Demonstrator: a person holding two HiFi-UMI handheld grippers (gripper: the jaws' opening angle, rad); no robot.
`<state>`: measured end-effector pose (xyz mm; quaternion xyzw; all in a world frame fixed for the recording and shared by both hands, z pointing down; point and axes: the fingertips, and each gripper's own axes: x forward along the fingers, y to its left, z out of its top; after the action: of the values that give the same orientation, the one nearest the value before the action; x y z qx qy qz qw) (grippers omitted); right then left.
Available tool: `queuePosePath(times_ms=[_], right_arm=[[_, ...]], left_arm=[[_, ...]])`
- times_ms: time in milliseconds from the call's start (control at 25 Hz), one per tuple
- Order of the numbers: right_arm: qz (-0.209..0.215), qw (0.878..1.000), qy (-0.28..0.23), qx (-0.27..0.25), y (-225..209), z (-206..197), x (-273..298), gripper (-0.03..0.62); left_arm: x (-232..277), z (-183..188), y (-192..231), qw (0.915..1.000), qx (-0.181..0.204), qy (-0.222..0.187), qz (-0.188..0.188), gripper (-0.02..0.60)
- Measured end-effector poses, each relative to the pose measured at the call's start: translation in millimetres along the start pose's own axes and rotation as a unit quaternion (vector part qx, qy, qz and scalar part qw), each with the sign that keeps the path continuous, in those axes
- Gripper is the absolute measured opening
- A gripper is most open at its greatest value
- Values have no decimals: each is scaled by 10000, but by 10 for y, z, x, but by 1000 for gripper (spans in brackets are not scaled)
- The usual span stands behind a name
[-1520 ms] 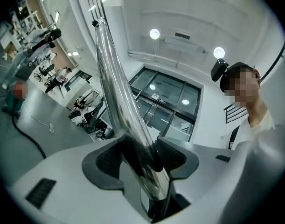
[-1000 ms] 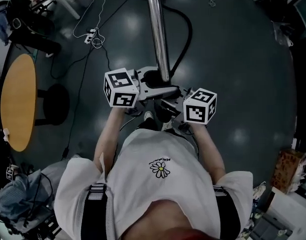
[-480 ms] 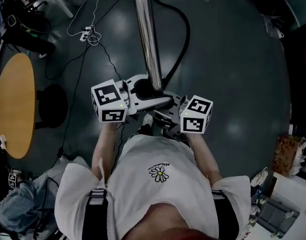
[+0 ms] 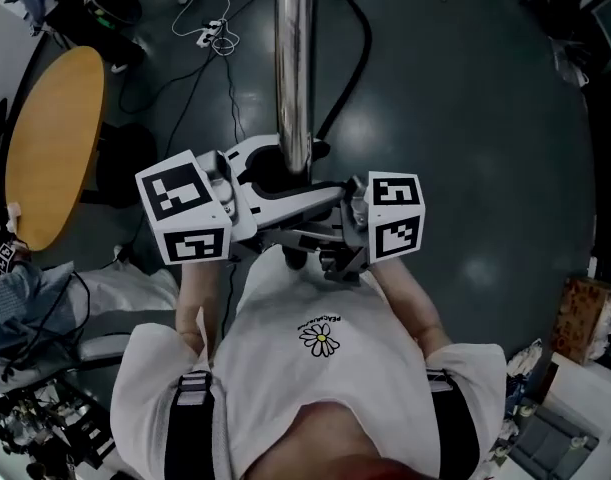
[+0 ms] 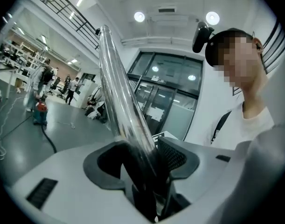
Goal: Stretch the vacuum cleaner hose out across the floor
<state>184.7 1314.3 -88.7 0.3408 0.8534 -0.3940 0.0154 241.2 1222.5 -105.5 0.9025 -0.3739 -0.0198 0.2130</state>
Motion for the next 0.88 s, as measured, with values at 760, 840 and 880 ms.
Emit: queuePosePath(times_ms=[760, 840, 880], right_arm=[[-1986, 9756, -936, 69, 69, -223, -686, 124], [-2009, 9751, -937, 78, 66, -234, -693, 124], [-2017, 9751, -922, 76, 62, -239, -696, 124]], left_arm=[[622, -372, -488, 9809, -645, 156, -1827, 219], [623, -380, -481, 9811, -683, 124, -1808, 219], [623, -383, -474, 9812, -694, 102, -1796, 219]])
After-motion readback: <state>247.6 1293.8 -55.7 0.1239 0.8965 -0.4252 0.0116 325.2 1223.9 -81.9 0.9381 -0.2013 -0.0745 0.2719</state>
